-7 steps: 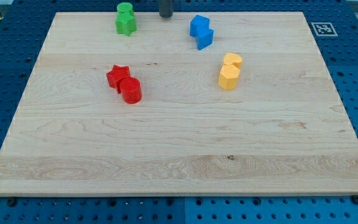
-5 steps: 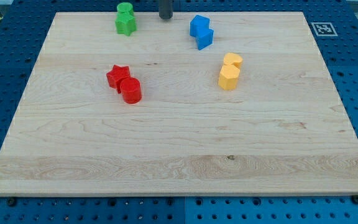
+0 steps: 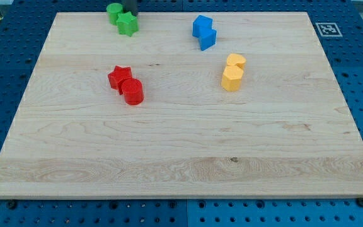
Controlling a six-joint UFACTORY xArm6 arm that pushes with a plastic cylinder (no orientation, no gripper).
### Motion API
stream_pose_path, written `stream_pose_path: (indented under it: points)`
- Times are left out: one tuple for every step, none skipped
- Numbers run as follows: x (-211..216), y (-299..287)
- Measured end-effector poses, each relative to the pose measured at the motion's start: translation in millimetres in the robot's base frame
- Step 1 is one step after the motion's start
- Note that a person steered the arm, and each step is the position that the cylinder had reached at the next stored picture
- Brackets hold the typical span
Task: Move the green circle to the left side of green star
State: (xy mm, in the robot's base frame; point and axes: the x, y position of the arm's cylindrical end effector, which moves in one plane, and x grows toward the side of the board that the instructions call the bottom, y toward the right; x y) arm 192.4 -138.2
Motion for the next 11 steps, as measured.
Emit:
stream_pose_path:
  points:
    - [-0.7,-13.4]
    - [-1.1,-11.5]
    - [-1.1,-11.5]
    - [-1.1,-14.1]
    - [-0.7,-31.4]
    - [-1.3,-46.2]
    - [-1.3,-45.1]
    - [-0.6,-36.6]
    - [-0.6,-34.4]
    - [1.1,-34.4]
    - [12.9,-34.4]
